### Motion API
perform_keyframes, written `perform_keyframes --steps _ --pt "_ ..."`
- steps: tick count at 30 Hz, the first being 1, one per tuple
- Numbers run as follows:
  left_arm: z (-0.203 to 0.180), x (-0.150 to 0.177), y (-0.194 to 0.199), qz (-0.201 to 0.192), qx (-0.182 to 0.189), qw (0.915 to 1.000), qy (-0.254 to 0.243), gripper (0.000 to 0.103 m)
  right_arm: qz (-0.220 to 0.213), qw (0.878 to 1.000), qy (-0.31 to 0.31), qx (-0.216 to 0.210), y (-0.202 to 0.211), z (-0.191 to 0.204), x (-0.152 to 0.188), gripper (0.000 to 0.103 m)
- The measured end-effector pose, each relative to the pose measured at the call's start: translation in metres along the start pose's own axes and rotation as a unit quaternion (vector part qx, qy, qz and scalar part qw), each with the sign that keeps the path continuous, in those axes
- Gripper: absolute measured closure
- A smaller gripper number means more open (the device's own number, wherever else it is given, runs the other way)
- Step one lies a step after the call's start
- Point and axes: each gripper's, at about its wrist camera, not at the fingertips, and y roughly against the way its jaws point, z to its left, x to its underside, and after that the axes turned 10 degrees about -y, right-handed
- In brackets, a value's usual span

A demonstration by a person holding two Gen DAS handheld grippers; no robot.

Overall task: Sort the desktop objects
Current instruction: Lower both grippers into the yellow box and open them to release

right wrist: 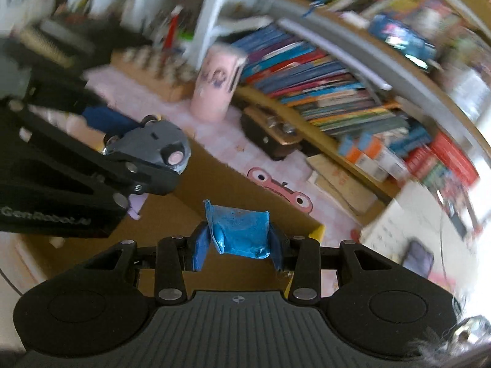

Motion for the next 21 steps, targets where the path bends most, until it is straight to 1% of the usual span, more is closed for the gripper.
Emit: perform_keyframes --steps 3,5,9,12,16,19,21 --pt "0.004 -0.002 -0.034 0.043 -0.005 0.9990 0.006 0.061 0.031 0.997 0.065 -0.005 -0.036 0.000 -0.003 0.065" --pt "0.003 0.000 -0.053 0.069 -0.003 0.9976 0.004 0.061 0.051 0.994 0.093 -0.011 -0.059 -0.001 -0.002 0.065" --pt "0.006 0.002 -0.080 0.110 -0.017 0.9938 -0.004 0.061 0.080 0.990 0.116 -0.021 -0.093 -0.005 -0.001 0.065" --pt "0.009 0.002 -0.091 0.129 -0.019 0.9914 0.000 0.061 0.105 0.985 0.130 -0.037 -0.110 -0.008 -0.001 0.065" --pt "0.009 0.001 -0.102 0.145 -0.017 0.9893 -0.005 0.061 0.131 0.977 0.157 -0.056 -0.122 -0.004 0.001 0.065" --pt "0.008 0.001 -0.109 0.161 -0.009 0.9869 -0.008 0.061 0.140 0.972 0.175 -0.070 -0.126 -0.001 0.001 0.065" --pt "0.008 0.001 -0.111 0.163 -0.007 0.9865 -0.008 0.061 0.147 0.970 0.180 -0.074 -0.128 0.000 0.001 0.065"
